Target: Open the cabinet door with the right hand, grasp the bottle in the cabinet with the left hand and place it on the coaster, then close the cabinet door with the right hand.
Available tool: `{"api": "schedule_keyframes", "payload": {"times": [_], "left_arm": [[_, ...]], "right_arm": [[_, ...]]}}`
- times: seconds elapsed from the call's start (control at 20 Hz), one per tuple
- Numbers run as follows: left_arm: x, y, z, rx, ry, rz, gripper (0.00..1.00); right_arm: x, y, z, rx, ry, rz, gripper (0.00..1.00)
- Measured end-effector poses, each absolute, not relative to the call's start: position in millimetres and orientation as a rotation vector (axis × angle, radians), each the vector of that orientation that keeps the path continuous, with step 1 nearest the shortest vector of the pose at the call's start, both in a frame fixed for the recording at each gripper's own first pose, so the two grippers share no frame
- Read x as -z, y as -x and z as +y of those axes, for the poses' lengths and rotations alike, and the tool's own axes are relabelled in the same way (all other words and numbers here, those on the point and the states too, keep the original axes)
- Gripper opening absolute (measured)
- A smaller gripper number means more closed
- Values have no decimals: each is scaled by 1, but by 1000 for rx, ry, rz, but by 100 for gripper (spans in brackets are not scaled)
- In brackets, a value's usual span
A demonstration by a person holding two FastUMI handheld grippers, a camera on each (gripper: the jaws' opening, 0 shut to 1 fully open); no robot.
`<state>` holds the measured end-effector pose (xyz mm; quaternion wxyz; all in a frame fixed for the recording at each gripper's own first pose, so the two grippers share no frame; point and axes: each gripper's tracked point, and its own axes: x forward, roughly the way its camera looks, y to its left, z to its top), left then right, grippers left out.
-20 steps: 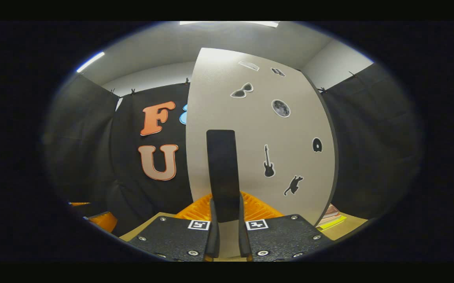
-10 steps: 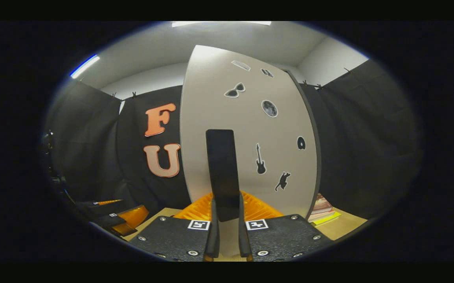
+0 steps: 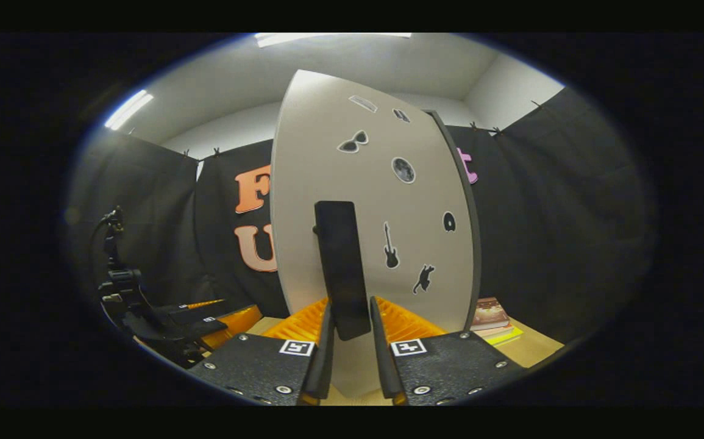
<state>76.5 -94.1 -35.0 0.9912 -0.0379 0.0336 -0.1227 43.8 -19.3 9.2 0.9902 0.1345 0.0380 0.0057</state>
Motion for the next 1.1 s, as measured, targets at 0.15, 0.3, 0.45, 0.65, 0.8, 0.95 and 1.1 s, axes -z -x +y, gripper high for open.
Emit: {"api": "schedule_keyframes", "payload": {"times": [0.15,0.3,0.45,0.65,0.8,0.95,1.1], "left_arm": [[33,-73,-114,267,73,64,96],[30,-65,-128,274,74,65,96],[30,-60,-143,286,81,69,99],[28,-54,-170,332,78,72,96],[25,-49,-188,358,69,65,96],[23,-48,-197,367,65,61,96],[23,-47,-204,371,66,65,96]], "right_arm": [[-10,-35,-26,-7,-275,87,32],[-8,-27,-34,5,-301,102,32],[-7,-15,-46,36,-307,112,32],[-3,-5,-55,73,-294,139,20],[1,-3,-65,103,-292,145,19],[4,1,-77,147,-283,153,18],[6,5,-90,182,-262,155,18]]}}
